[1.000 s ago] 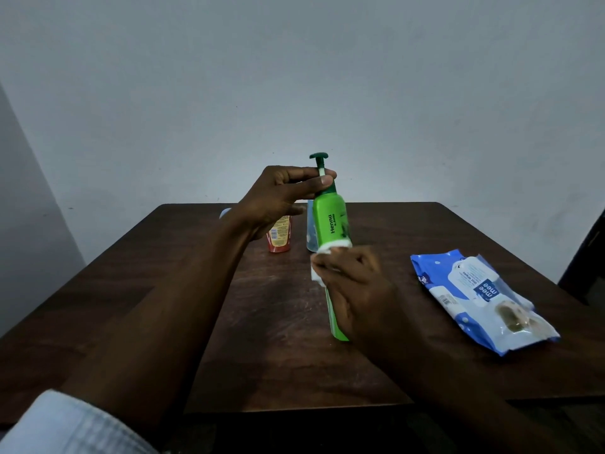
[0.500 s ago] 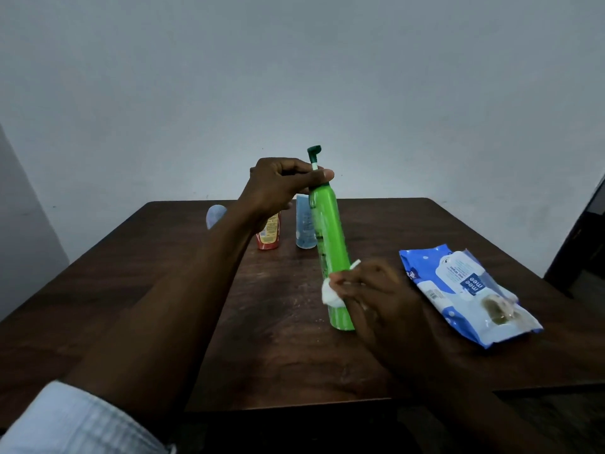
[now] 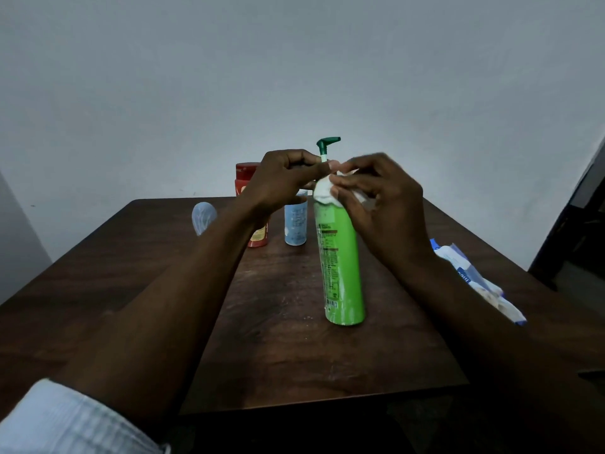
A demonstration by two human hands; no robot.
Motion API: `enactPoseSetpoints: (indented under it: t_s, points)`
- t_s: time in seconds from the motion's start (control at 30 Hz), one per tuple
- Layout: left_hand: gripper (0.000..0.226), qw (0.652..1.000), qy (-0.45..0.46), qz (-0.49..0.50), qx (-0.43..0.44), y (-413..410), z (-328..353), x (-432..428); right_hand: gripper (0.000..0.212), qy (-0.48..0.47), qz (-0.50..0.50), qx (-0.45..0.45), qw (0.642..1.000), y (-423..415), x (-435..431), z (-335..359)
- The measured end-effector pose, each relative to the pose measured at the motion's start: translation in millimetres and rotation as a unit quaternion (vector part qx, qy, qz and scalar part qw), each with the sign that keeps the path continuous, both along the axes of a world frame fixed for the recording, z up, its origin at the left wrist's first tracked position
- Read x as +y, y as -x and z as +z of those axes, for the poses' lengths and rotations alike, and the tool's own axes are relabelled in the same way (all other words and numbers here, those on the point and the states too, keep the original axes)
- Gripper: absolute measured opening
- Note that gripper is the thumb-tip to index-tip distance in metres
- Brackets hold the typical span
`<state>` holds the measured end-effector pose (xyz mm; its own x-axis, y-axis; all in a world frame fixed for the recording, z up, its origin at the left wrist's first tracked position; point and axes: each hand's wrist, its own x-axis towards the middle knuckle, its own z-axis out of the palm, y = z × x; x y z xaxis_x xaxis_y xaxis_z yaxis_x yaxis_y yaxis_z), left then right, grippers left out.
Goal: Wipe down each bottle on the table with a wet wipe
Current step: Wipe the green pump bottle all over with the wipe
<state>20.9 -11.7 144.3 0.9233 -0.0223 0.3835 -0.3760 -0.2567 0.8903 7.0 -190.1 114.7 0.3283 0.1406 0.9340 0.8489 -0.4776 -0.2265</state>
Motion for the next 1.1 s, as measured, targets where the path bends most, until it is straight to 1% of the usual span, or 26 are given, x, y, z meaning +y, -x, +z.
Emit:
enactPoseSetpoints:
  t_s: [0.1, 0.23, 0.4, 0.5, 0.6, 0.73, 0.93, 1.1]
  points:
    - [0.014, 1.000, 0.009, 0.005, -0.004, -1, 1, -6, 0.011, 0.010, -0.014, -0.005, 1.000, -2, -1, 4]
    - [0.024, 1.000, 0.003, 0.015, 0.000, -4, 1, -11, 0.016, 0.048, -0.048, -0.014, 0.998, -3, -4, -7]
    - [0.034, 1.000, -0.001, 0.021, -0.006, -8, 0, -17, 0.020, 0.061, -0.070, -0.020, 0.995, 0, -11, -20]
    - [0.040, 0.999, -0.002, 0.041, 0.005, -13, -3, -14, 0.019, 0.087, -0.059, -0.005, 0.994, -1, -16, -39]
    - [0.039, 0.998, 0.000, 0.054, 0.010, -16, -11, -10, 0.023, 0.096, -0.026, 0.028, 0.995, 5, -21, -64]
    - [0.041, 0.998, 0.008, 0.064, -0.004, -16, -17, -10, 0.024, 0.108, -0.039, 0.040, 0.993, 23, -29, -84]
    - [0.045, 0.998, 0.026, 0.061, 0.004, -19, -20, -8, 0.022, 0.159, -0.029, 0.002, 0.987, 48, -45, -115]
    - [0.045, 0.998, 0.027, 0.052, 0.004, -23, -19, -12, 0.028, 0.172, -0.034, -0.003, 0.985, 59, -55, -135]
